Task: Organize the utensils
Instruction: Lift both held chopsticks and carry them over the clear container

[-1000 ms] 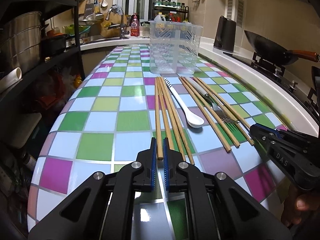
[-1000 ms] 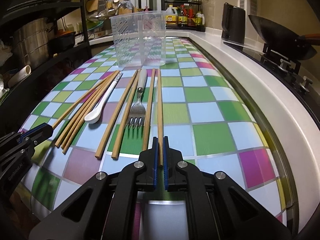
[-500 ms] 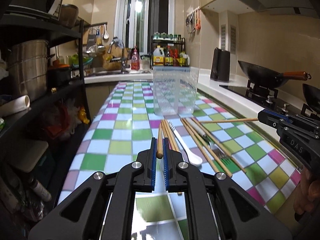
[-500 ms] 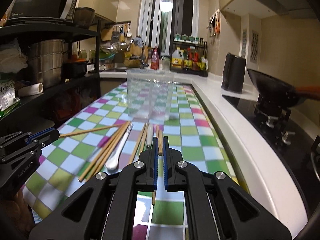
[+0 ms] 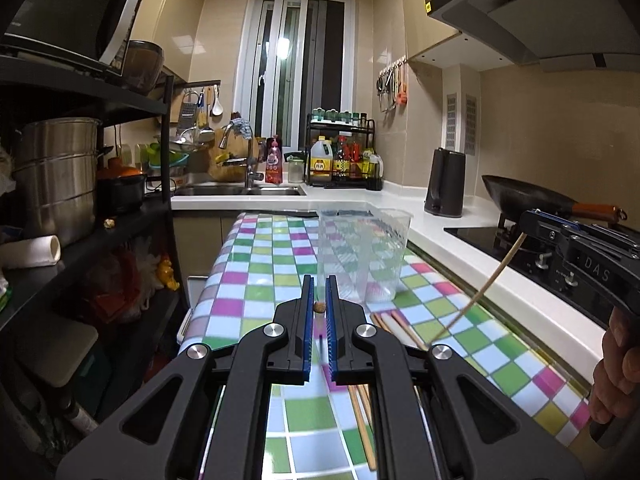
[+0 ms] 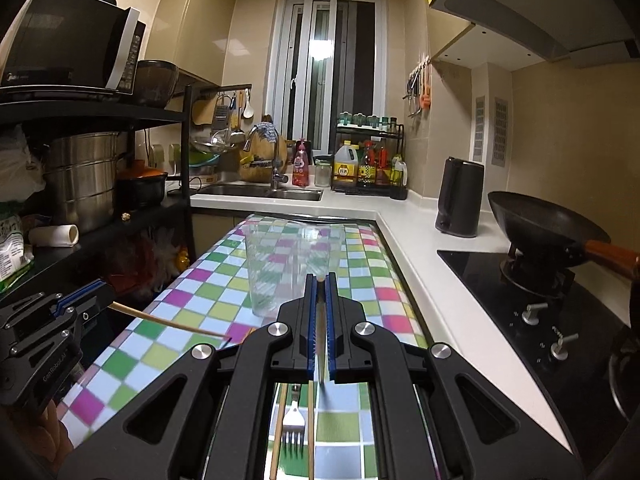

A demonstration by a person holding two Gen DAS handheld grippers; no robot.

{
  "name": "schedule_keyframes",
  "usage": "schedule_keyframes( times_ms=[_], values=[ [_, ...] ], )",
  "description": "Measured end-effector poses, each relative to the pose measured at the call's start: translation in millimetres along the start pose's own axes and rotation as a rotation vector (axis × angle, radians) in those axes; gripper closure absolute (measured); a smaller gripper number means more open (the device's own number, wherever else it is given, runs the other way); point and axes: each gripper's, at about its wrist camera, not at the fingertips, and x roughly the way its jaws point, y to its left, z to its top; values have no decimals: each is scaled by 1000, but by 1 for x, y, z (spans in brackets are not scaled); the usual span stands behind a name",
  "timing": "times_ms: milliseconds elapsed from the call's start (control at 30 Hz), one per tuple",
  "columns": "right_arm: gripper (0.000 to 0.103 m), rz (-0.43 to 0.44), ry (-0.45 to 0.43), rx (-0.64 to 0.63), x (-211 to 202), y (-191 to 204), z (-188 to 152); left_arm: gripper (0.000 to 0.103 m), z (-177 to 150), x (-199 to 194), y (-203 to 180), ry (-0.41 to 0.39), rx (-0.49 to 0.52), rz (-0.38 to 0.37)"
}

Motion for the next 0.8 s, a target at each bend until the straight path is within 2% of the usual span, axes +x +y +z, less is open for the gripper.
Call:
schedule_keyframes(
  times_ms=[200,433,633,800],
  values=[
    [99,-13,-19,16,7,-4,29,97,28,14,4,6,-7,-15],
    [99,-6,63,70,34,-18,70,97,77,44,11,102,-7,-43],
    [99,2,97,99,57,-29,111,97,128,81,18,201,-18,-63],
    [99,1,65,146,69,-40,156,97,169,100,14,215,-1,-73]
  ],
)
